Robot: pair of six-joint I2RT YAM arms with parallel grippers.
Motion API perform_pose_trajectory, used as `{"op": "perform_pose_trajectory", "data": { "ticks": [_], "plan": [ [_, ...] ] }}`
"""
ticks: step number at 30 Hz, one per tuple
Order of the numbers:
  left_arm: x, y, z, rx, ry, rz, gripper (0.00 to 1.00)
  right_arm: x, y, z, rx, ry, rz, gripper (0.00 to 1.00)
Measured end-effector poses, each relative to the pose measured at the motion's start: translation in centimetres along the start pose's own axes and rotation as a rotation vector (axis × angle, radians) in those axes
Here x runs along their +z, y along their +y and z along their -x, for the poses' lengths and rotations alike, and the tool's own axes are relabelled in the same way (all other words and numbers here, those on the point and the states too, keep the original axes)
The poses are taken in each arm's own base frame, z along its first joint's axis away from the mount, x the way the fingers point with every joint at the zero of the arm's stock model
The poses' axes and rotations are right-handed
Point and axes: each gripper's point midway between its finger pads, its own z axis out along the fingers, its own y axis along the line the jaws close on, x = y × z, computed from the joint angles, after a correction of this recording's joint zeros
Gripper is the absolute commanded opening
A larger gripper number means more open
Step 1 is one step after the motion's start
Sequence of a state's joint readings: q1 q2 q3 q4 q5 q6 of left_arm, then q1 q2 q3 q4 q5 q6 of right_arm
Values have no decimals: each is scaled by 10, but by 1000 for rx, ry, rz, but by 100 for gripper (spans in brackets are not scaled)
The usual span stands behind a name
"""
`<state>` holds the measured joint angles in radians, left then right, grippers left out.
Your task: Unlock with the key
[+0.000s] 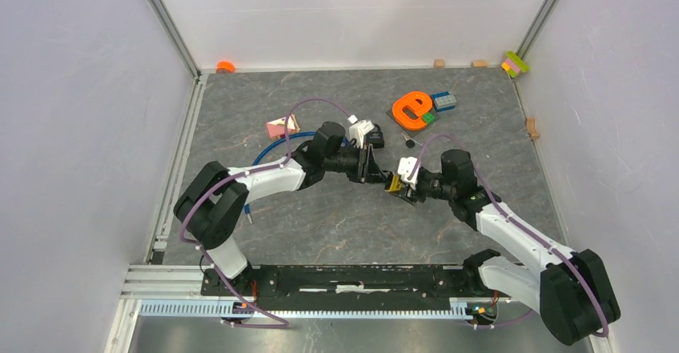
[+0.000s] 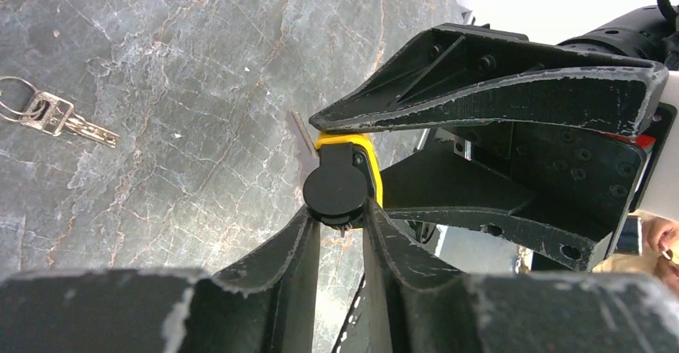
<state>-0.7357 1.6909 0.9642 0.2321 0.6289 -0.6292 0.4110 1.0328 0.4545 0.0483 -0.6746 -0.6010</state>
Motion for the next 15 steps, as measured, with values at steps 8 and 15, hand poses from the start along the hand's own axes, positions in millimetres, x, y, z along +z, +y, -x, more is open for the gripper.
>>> {"op": "perform_pose_trajectory", "data": {
  "ticks": [8, 15],
  "plan": [
    [0, -1, 1, 43, 8, -4, 2, -1, 2, -2, 16, 0, 17, 0],
    [-1, -3, -2, 128, 25, -32, 2, 0, 3, 0, 42, -8, 50, 0]
  ]
}}
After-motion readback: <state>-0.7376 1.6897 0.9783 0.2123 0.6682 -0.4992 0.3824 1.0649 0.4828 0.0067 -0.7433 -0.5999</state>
